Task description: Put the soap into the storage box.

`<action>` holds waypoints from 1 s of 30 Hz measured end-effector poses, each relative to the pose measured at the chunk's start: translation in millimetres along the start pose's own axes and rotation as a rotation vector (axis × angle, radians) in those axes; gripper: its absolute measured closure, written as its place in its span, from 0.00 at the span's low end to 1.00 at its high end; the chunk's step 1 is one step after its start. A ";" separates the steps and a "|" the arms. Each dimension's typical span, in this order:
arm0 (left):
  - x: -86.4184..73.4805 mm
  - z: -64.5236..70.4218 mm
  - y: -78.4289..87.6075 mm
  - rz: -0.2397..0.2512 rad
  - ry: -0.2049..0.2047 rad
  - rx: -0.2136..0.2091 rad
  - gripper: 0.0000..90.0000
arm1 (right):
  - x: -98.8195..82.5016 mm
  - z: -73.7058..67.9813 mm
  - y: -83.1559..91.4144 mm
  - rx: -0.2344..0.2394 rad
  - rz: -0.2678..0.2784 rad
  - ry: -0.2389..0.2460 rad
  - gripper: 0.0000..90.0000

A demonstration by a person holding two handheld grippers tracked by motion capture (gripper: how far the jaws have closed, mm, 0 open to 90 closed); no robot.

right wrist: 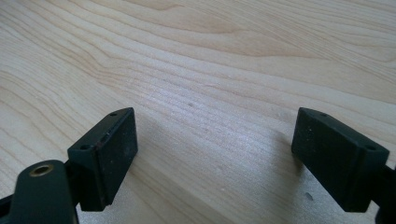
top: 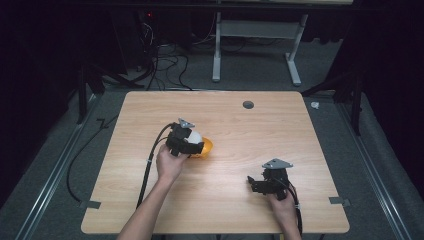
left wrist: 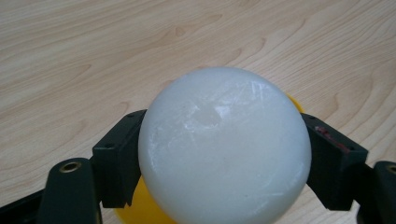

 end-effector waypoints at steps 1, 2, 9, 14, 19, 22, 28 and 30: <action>-0.4 0.2 -2.7 -0.006 -0.002 0.004 0.27 | 0.0 0.0 0.0 0.000 0.000 0.000 0.17; -1.0 -0.2 -6.0 -0.015 0.000 0.007 0.27 | 0.0 0.0 0.0 0.000 0.000 0.001 0.17; -2.3 0.8 -14.7 -0.040 -0.004 0.019 0.27 | 0.0 -0.1 0.0 0.001 0.000 0.001 0.17; -6.7 -1.0 -19.3 -0.047 0.014 0.013 0.27 | 0.0 -0.1 -0.1 0.002 0.000 0.004 0.17; -8.0 -2.5 -21.3 -0.052 0.025 0.011 0.27 | 0.0 -0.3 0.1 0.002 -0.003 0.004 0.17; -8.1 -1.9 -23.3 -0.052 0.027 0.008 0.27 | 0.1 -0.3 0.1 0.001 -0.003 0.004 0.17; -9.9 -2.0 -26.3 -0.060 0.034 0.008 0.27 | 0.1 -0.2 0.0 0.001 -0.002 0.006 0.17; -10.2 -1.5 -25.7 -0.063 0.031 0.010 0.27 | 0.1 -0.2 0.0 0.001 -0.002 0.006 0.17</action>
Point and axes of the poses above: each handheld gripper's, and its own axes: y roughly backward along the jaws, x roughly out of its top, z roughly to its right, the point moved 2 cm from there along -y, roughly forward along the jaws, and after that the axes turned 3 degrees about -x, right-handed, at the moved point
